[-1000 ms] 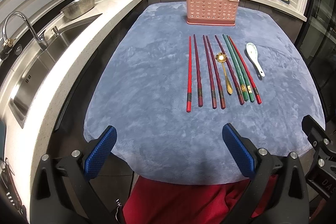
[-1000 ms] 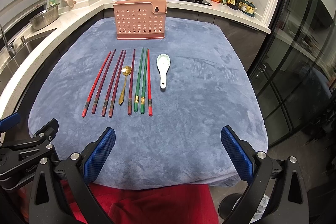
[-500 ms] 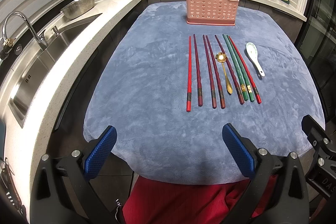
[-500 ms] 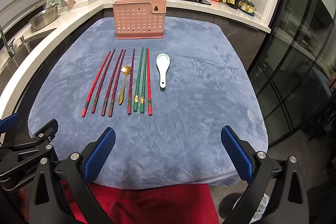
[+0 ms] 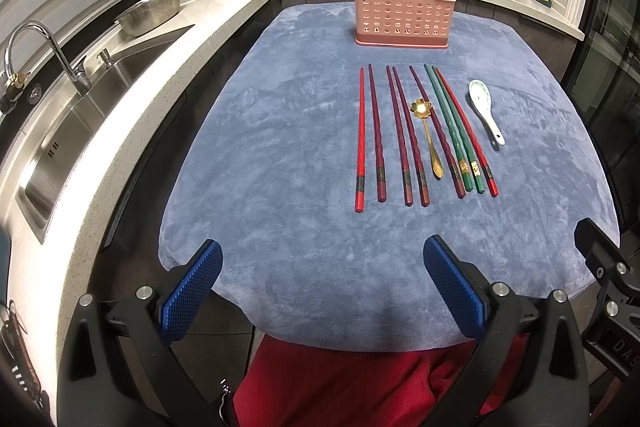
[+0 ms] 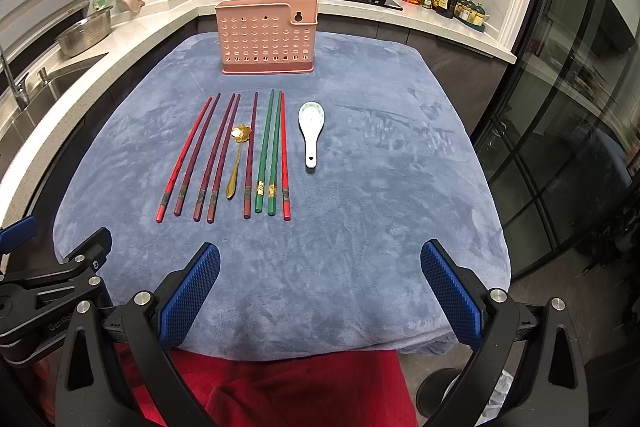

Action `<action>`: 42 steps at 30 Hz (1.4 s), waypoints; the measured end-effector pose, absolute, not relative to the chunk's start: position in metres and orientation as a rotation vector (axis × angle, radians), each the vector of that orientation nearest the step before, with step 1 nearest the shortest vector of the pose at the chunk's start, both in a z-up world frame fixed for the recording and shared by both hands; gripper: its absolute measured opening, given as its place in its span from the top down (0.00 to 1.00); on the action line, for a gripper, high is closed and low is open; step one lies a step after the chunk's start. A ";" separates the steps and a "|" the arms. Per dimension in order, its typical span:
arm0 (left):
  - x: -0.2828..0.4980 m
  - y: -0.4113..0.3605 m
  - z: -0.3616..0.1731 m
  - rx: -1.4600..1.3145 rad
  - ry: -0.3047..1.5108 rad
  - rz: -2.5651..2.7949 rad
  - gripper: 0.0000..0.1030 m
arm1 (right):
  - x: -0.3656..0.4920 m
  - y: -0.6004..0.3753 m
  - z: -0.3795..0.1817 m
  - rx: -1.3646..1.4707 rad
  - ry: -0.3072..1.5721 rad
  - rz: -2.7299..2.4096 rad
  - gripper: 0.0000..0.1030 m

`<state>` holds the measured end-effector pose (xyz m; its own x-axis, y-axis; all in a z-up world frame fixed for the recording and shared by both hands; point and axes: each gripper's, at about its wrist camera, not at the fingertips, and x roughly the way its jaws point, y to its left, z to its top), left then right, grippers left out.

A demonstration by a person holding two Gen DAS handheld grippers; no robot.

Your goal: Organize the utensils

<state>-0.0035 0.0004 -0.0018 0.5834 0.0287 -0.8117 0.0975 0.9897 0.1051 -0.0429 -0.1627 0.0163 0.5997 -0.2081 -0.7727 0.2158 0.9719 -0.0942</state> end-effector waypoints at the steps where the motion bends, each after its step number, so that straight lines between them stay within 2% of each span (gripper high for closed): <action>1: -0.004 0.000 -0.002 0.144 0.948 -0.040 0.07 | -0.043 -0.163 0.016 0.010 0.895 -0.245 0.06; 42: 0.001 0.003 -0.010 0.139 0.977 -0.042 0.07 | -0.038 -0.161 0.011 0.017 0.917 -0.245 0.06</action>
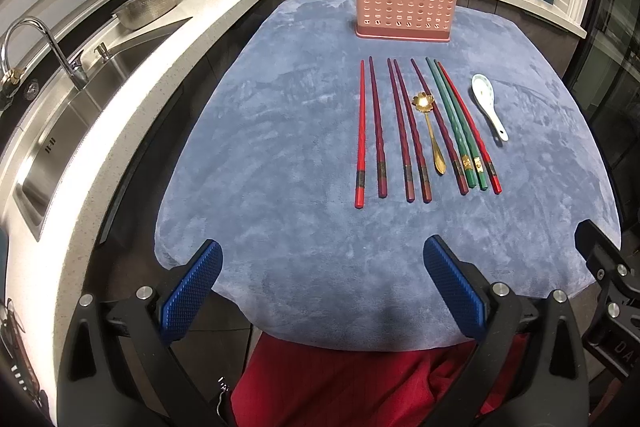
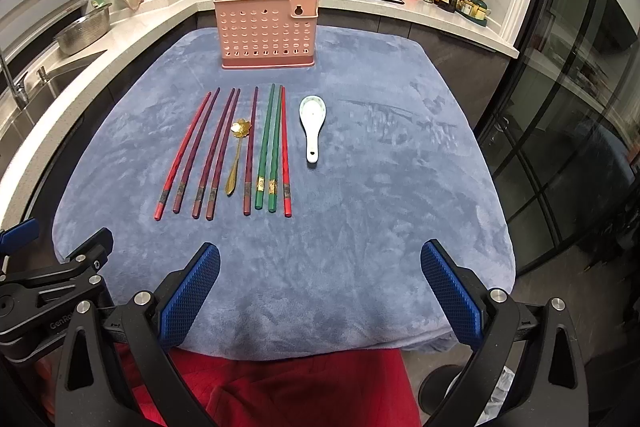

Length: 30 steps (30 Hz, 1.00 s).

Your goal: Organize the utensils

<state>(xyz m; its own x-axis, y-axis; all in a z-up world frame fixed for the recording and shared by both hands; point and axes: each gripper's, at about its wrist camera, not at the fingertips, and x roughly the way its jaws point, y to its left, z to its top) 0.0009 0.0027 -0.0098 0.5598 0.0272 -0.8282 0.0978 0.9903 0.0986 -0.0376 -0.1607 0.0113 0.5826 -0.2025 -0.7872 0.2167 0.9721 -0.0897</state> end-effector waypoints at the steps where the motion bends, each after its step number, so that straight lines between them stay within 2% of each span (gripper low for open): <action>1: 0.002 0.003 -0.011 0.135 0.982 -0.045 0.07 | -0.038 -0.161 0.011 0.017 0.917 -0.244 0.06; 19: 0.073 0.028 -0.064 -0.013 1.082 -0.042 0.09 | 0.009 -0.189 -0.022 0.059 0.982 -0.267 0.07; 23: 0.090 0.018 -0.080 0.003 1.108 -0.077 0.21 | 0.027 -0.195 -0.030 0.064 0.990 -0.277 0.07; 27: 0.103 0.012 -0.094 0.013 1.129 -0.083 0.26 | 0.045 -0.200 -0.035 0.075 0.995 -0.276 0.07; 29: 0.107 0.012 -0.100 0.009 1.142 -0.092 0.33 | 0.051 -0.201 -0.037 0.075 0.996 -0.274 0.07; 30: 0.109 0.011 -0.103 0.009 1.148 -0.092 0.34 | 0.055 -0.201 -0.038 0.075 0.996 -0.271 0.07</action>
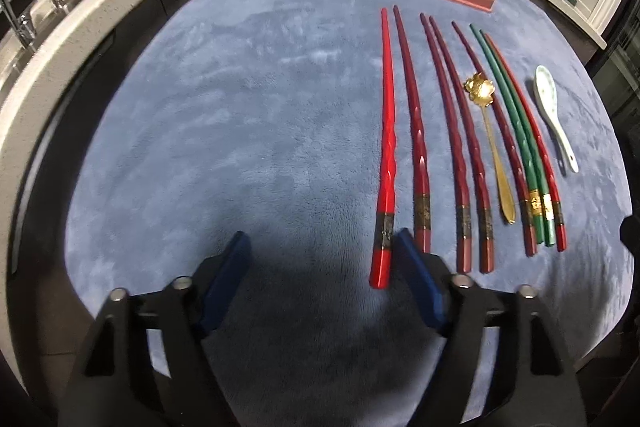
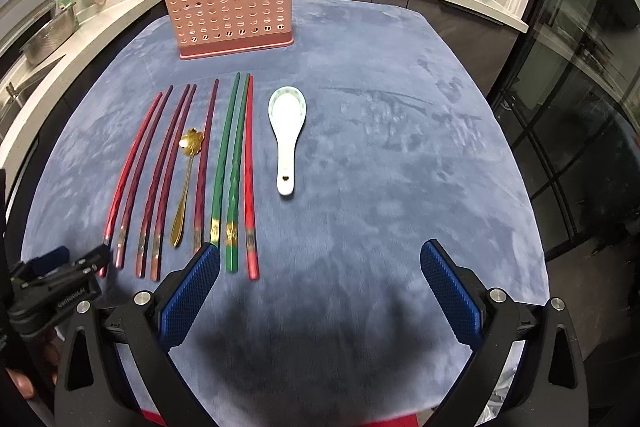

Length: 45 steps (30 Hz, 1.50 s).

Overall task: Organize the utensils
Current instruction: 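Grasp the white ceramic spoon with the right tool while the left tool grasps a red chopstick, then lift the spoon and chopstick and carry both toward the pink holder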

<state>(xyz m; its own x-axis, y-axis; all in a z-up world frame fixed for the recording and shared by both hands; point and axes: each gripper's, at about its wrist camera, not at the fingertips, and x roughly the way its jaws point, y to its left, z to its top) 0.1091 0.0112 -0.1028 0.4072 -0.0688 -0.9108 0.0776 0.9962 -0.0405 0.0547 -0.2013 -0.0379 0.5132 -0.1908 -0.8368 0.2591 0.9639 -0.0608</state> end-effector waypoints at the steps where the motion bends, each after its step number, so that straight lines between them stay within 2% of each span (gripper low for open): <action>1: 0.111 0.011 -0.104 0.012 1.144 -0.091 0.34 | 0.060 -0.201 -0.039 0.075 0.995 -0.263 0.07; 4: 0.112 0.006 -0.105 0.047 1.120 -0.098 0.38 | 0.070 -0.202 -0.042 0.074 0.994 -0.248 0.10; 5: 0.113 0.006 -0.105 0.055 1.116 -0.099 0.40 | 0.076 -0.202 -0.044 0.079 0.997 -0.243 0.14; 7: 0.114 0.003 -0.104 0.064 1.109 -0.112 0.47 | 0.086 -0.205 -0.047 0.098 1.004 -0.229 0.20; 9: 0.115 0.001 -0.103 0.066 1.107 -0.128 0.59 | 0.097 -0.208 -0.051 0.117 1.008 -0.220 0.28; 13: 0.115 -0.002 -0.101 0.055 1.115 -0.147 0.71 | 0.117 -0.215 -0.057 0.163 1.006 -0.192 0.39; 15: 0.116 -0.002 -0.101 0.045 1.121 -0.155 0.76 | 0.128 -0.220 -0.061 0.201 1.010 -0.169 0.51; 21: 0.116 0.001 -0.102 0.032 1.127 -0.159 0.78 | 0.145 -0.231 -0.077 0.293 1.035 -0.134 0.80; 30: 0.117 0.002 -0.102 0.018 1.130 -0.154 0.77 | 0.149 -0.235 -0.096 0.340 1.051 -0.088 0.89; 39: 0.113 0.002 -0.102 0.019 1.105 -0.156 0.78 | 0.145 -0.232 -0.100 0.331 1.025 -0.079 0.90; 40: 0.113 0.003 -0.102 0.011 1.107 -0.160 0.78 | 0.145 -0.233 -0.099 0.331 1.028 -0.079 0.90; 43: 0.113 0.007 -0.098 -0.005 1.110 -0.170 0.88 | 0.140 -0.232 -0.092 0.319 1.022 -0.086 0.92; 45: 0.113 0.010 -0.094 -0.021 1.114 -0.172 0.88 | 0.136 -0.231 -0.085 0.305 1.010 -0.090 0.92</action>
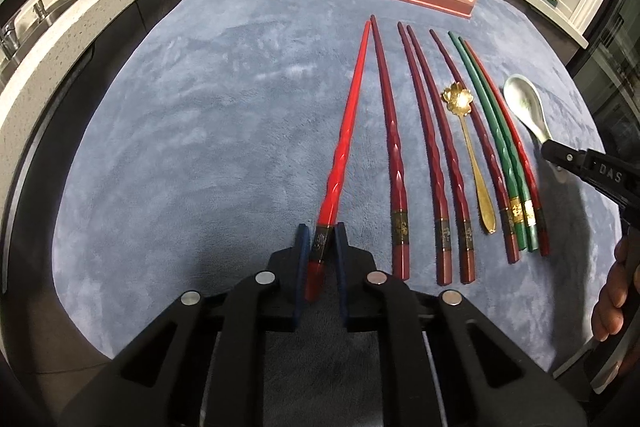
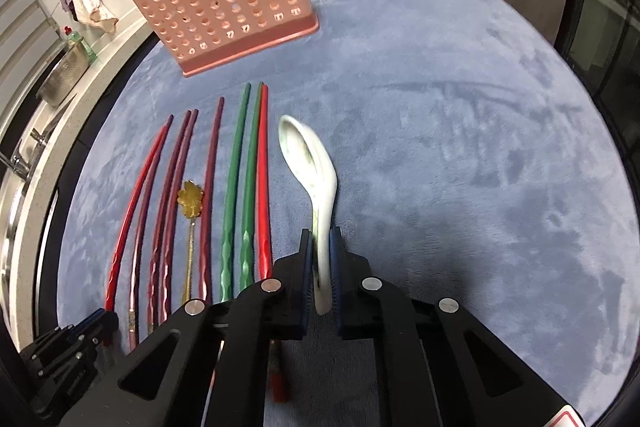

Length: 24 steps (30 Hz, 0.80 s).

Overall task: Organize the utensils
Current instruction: 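Lift the spoon and chopstick and carry both toward the pink holder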

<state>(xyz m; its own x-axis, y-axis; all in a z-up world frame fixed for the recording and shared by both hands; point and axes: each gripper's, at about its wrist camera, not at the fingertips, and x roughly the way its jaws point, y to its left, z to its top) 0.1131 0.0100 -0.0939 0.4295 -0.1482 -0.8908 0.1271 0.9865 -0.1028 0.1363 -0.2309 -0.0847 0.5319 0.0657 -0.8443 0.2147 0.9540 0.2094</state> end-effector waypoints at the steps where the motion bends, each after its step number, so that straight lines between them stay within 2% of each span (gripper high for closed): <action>1: 0.113 0.011 -0.091 -0.028 1.111 -0.173 0.88 | 0.135 -0.230 -0.081 0.299 1.003 -0.093 0.92; 12: 0.103 0.015 -0.026 -0.039 0.961 -0.210 0.93 | 0.119 -0.233 -0.034 0.273 0.904 -0.119 0.94; 24: 0.146 0.020 0.050 -0.039 0.816 -0.202 0.93 | 0.129 -0.231 0.015 0.245 0.819 -0.098 0.95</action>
<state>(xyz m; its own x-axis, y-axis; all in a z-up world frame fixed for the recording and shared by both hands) 0.1457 0.0203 0.0501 0.6673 -0.1939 -0.7191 0.1643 0.9800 -0.1118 0.1288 -0.2308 0.0147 0.6799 0.0076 -0.7332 0.1808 0.9673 0.1777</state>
